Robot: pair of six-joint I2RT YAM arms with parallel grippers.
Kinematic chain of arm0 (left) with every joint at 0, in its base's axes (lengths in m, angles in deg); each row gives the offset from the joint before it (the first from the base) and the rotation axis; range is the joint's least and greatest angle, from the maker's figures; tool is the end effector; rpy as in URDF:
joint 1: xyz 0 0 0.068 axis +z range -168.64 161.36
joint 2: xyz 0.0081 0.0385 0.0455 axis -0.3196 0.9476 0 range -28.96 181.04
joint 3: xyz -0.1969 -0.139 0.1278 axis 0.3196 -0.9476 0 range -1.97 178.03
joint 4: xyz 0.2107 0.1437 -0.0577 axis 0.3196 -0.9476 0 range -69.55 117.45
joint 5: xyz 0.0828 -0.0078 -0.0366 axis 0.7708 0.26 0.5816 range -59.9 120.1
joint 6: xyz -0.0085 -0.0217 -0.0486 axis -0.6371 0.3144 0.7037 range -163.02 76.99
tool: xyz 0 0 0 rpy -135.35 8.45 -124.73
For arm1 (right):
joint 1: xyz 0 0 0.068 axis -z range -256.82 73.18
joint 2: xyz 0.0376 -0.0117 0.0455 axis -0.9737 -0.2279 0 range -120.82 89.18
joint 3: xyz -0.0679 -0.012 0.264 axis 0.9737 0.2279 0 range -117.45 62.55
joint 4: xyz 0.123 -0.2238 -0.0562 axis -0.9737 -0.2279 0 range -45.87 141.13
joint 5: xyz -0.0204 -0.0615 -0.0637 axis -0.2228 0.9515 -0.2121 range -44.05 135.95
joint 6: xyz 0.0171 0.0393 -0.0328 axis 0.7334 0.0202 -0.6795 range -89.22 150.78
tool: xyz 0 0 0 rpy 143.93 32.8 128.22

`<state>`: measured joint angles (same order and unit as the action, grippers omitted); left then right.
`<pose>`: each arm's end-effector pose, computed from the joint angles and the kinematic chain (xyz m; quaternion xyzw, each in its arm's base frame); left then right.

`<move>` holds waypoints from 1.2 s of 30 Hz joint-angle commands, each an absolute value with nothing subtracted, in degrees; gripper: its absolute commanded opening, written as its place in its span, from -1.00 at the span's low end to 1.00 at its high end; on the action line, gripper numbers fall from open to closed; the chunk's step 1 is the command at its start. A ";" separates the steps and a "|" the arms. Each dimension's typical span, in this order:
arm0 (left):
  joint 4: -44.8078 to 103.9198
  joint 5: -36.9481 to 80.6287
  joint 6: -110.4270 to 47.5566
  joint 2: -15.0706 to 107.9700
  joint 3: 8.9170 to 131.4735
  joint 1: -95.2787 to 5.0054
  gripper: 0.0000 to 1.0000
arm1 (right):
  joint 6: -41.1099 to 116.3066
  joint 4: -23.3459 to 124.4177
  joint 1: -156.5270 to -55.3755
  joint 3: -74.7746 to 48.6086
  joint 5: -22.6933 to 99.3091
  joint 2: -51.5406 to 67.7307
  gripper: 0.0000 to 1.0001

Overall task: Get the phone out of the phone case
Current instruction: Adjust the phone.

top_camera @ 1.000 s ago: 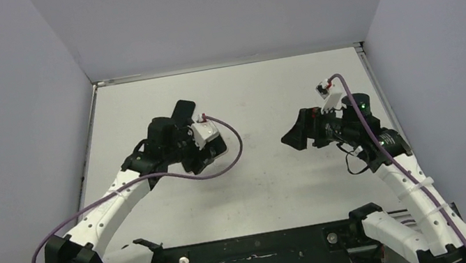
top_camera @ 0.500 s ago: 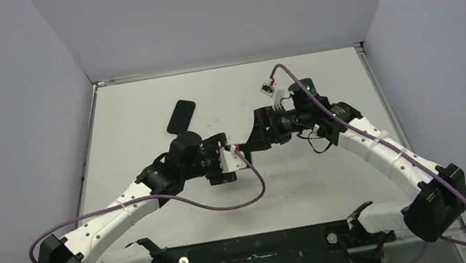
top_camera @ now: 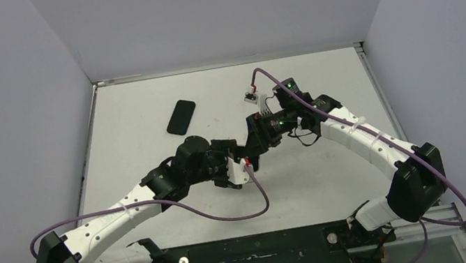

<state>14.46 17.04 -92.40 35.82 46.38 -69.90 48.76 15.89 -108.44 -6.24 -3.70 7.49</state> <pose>0.1528 -0.2032 0.2873 0.6969 0.5035 -0.1064 0.4995 0.2402 0.1797 0.3062 -0.2496 0.8239 0.4920 0.1299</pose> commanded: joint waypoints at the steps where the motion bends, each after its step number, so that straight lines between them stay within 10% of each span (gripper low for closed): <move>1: 20.20 15.64 -94.32 33.47 48.34 -70.64 -1.00 | 44.92 16.44 -109.00 -8.01 -9.57 6.12 -0.06; 9: 22.16 17.12 -92.48 32.04 46.82 -70.78 -0.84 | 43.23 16.33 -108.99 -8.73 -11.89 4.25 -1.00; 28: 35.46 37.39 -64.65 25.90 38.76 -70.58 0.66 | 63.19 48.35 -101.25 9.05 -0.51 17.54 -1.00; 36: 40.84 40.21 -50.60 26.58 36.34 -70.04 0.75 | 69.12 58.69 -99.94 15.72 6.02 21.79 -1.00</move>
<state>34.50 36.69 -60.75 26.83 37.23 -70.27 64.65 46.84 -99.85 14.70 2.27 18.04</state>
